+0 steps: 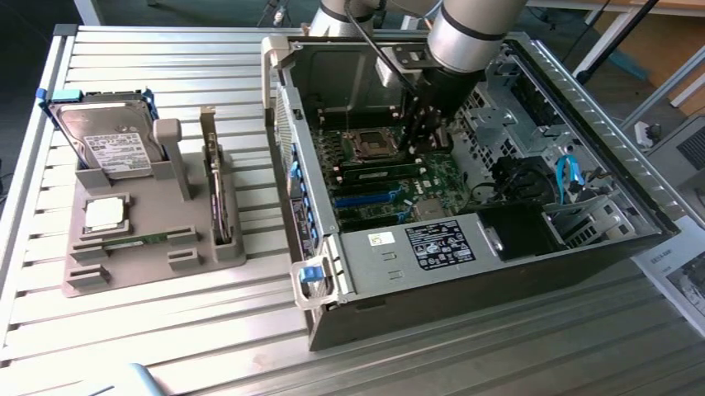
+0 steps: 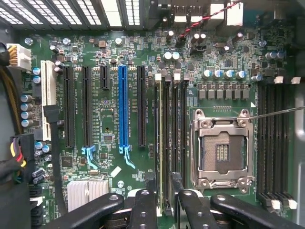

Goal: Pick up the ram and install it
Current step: 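Insert the ram into the slot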

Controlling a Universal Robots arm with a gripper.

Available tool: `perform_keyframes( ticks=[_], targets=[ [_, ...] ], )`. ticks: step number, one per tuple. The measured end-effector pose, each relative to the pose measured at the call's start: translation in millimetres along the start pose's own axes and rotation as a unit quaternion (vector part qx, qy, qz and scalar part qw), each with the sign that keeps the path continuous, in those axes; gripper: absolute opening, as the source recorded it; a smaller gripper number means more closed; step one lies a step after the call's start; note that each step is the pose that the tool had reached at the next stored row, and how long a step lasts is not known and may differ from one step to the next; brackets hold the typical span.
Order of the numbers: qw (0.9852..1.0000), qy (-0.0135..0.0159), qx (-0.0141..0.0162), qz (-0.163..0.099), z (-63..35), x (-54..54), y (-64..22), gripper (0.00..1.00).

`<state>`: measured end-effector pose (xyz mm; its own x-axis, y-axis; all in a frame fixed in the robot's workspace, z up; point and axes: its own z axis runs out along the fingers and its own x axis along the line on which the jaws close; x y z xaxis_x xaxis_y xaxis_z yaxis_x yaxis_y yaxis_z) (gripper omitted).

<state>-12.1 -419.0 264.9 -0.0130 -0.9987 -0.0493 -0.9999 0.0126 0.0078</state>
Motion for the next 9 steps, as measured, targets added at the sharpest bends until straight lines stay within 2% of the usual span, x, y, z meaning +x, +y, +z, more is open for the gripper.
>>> perform_keyframes(
  ticks=[9],
  targets=[
    [1.0000, 0.0000, 0.0000, 0.000, -18.5, -0.9, 0.1, 0.25]
  ],
)
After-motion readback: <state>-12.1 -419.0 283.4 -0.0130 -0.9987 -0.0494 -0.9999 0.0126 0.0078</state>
